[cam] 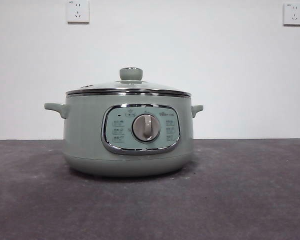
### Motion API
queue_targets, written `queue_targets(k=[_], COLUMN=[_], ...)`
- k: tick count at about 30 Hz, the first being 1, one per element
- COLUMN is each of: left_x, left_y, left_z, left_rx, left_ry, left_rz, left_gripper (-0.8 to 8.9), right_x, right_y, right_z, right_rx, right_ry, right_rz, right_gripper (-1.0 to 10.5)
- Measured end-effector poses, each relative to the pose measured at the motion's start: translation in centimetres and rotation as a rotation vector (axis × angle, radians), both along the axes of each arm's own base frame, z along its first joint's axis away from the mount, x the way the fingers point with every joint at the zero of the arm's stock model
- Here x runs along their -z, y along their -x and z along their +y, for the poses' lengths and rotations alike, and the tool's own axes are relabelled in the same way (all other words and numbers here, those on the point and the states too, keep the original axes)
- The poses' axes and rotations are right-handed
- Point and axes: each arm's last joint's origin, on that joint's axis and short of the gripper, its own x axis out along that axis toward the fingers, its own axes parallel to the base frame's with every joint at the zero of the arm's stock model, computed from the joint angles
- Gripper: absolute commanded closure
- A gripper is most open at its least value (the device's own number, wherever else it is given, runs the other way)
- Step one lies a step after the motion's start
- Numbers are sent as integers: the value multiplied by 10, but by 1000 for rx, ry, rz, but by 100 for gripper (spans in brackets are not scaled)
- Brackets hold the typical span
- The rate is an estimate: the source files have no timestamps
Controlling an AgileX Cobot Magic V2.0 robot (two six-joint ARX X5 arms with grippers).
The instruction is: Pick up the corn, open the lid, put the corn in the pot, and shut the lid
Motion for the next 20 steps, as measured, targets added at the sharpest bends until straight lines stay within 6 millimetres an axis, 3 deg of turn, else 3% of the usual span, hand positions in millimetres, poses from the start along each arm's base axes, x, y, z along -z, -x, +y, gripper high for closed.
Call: queue_targets(k=[4,9,16,20], left_x=[0,0,0,0], left_y=[0,0,0,0], left_z=[0,0,0,0], left_rx=[0,0,0,0], left_ry=[0,0,0,0], left_rz=[0,0,0,0], left_gripper=[817,817,817,817], right_x=[27,86,180,222], right_y=[-7,-28,-62,-71], right_z=[-2,-2,-6,-8], right_rx=[115,95,243,305], right_ry=[-16,-31,-124,-197], right_rz=[-166,-240,-212,-162], right_gripper=[946,946,946,946])
